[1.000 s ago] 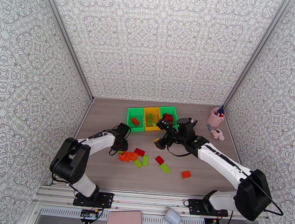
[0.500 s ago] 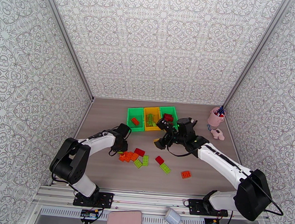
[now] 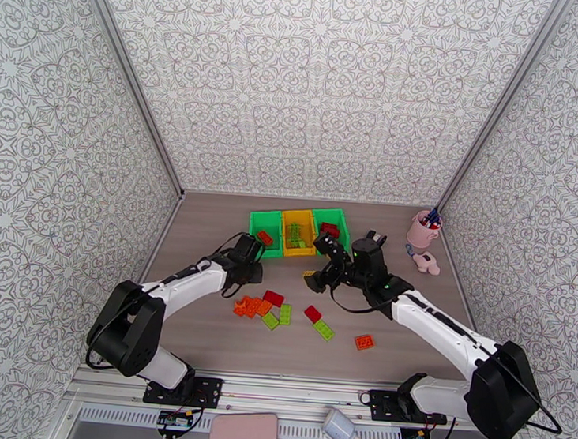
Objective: Sort the legos into containers by color
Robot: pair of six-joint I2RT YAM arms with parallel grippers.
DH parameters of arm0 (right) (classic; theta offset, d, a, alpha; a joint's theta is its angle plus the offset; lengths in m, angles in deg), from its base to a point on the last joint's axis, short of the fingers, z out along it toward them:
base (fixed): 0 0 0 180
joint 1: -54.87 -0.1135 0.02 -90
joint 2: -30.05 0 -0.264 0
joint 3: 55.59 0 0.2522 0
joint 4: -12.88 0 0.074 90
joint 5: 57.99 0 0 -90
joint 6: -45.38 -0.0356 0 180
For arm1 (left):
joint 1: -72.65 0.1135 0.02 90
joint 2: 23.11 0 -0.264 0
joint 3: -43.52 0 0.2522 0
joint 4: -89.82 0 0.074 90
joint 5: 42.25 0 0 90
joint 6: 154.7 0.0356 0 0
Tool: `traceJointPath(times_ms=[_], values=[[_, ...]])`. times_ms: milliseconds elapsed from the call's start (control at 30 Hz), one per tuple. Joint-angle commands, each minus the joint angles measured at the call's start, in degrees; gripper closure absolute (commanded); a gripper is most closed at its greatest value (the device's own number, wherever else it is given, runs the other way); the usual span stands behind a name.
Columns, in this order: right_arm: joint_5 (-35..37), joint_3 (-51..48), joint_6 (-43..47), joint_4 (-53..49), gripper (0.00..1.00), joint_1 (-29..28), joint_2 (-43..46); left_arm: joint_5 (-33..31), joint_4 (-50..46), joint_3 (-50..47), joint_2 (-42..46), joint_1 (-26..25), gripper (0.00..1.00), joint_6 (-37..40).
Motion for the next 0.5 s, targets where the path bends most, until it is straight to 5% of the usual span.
traceJointPath(times_ms=[0,467], values=[[3.0,-1.9,-2.9,3.3,0.08,0.2,2.5,-1.3,10.2,5.5,-1.4,-1.9,0.69,0.4],[8.9,-6.5,-4.8,3.7,0.08,0.9,9.1,-0.6,19.1,29.9,-24.0,-3.8,0.7,2.7]])
